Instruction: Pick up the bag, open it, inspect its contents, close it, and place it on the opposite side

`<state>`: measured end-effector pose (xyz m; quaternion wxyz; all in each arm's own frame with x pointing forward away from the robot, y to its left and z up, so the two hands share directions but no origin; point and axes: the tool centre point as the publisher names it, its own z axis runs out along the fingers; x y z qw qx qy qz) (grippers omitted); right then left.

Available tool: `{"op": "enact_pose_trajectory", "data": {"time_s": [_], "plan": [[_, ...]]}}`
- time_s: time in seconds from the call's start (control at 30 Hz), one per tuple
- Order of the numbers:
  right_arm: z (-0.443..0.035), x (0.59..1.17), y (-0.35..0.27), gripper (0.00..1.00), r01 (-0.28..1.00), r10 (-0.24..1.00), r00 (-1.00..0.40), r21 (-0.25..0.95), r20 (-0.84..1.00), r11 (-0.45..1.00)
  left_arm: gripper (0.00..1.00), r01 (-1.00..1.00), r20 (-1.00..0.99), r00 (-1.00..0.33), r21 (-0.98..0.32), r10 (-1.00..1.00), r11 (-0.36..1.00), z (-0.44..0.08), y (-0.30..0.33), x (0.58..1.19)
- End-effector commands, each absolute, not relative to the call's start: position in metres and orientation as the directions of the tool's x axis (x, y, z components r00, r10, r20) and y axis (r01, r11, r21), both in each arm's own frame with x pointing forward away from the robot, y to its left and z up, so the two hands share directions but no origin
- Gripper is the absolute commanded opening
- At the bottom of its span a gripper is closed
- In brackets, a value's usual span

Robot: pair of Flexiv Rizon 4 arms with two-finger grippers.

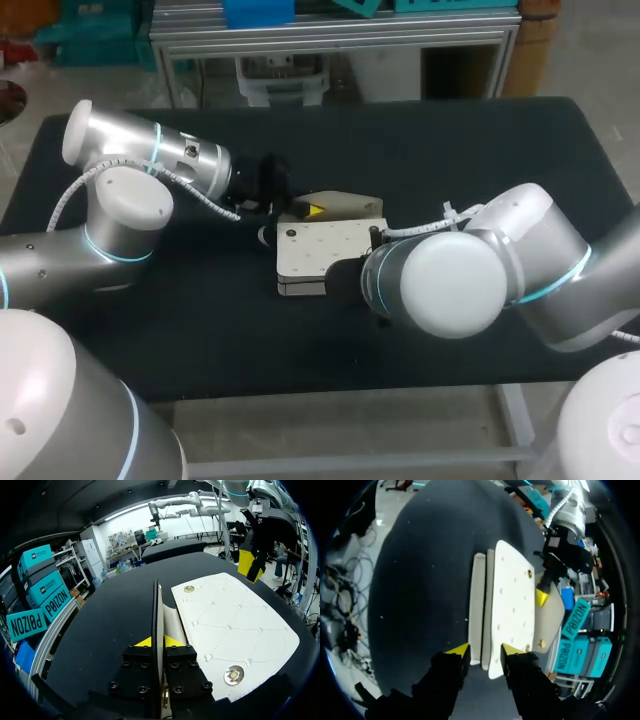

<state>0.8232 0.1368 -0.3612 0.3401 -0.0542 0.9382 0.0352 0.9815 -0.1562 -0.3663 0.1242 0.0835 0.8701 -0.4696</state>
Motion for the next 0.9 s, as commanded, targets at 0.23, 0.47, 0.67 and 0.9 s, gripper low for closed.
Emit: {"op": "enact_pose_trajectory", "data": {"time_s": [0.23, 0.47, 0.67, 0.9], "plan": [[-0.375, 0.842, 0.135, 0.38, -0.142, -0.055, -0.652, 0.050, -0.756, 0.989, 0.00, 0.262, -0.279, -0.959, -0.795, 0.053, 0.547, -0.376, -0.159, 0.983], [-0.380, 0.857, 0.138, 0.36, -0.138, -0.060, -0.653, 0.041, -0.755, 0.990, 0.00, 0.264, -0.272, -0.960, -0.793, 0.068, 0.550, -0.379, -0.159, 0.983], [-0.382, 0.861, 0.139, 0.00, -0.137, -0.059, -0.653, 0.041, -0.755, 0.990, 0.00, 0.279, -0.279, -0.956, -0.785, 0.086, 0.553, -0.381, -0.158, 0.980], [-0.382, 0.859, 0.140, 0.00, -0.139, -0.058, -0.644, 0.043, -0.763, 0.989, 0.00, 0.325, -0.314, -0.942, -0.776, 0.115, 0.540, -0.382, -0.157, 0.977]]}}
